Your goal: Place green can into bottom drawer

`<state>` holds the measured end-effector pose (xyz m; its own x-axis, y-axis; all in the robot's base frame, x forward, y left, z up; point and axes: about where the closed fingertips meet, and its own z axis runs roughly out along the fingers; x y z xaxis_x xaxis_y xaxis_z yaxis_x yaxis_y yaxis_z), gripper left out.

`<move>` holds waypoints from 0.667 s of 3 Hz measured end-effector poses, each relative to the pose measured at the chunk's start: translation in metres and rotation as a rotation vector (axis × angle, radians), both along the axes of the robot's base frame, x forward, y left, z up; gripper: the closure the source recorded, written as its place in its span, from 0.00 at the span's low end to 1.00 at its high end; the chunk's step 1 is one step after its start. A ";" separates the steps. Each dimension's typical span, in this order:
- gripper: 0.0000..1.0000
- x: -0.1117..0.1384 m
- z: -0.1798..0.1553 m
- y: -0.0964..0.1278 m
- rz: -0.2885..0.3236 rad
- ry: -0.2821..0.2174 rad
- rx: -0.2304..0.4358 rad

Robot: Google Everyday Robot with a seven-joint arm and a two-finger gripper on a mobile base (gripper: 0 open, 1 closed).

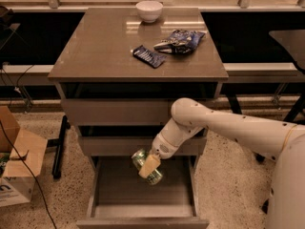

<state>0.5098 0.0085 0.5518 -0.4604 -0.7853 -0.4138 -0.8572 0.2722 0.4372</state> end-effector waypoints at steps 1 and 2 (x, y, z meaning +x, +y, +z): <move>1.00 -0.011 -0.041 0.010 -0.045 0.068 0.016; 1.00 -0.018 -0.081 0.020 -0.077 0.128 0.027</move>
Offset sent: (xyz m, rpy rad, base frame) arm -0.0246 0.0294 -0.1281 0.0394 0.1957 -0.1205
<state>0.4915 0.0285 0.4705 -0.5696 -0.7350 -0.3679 -0.7707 0.3219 0.5499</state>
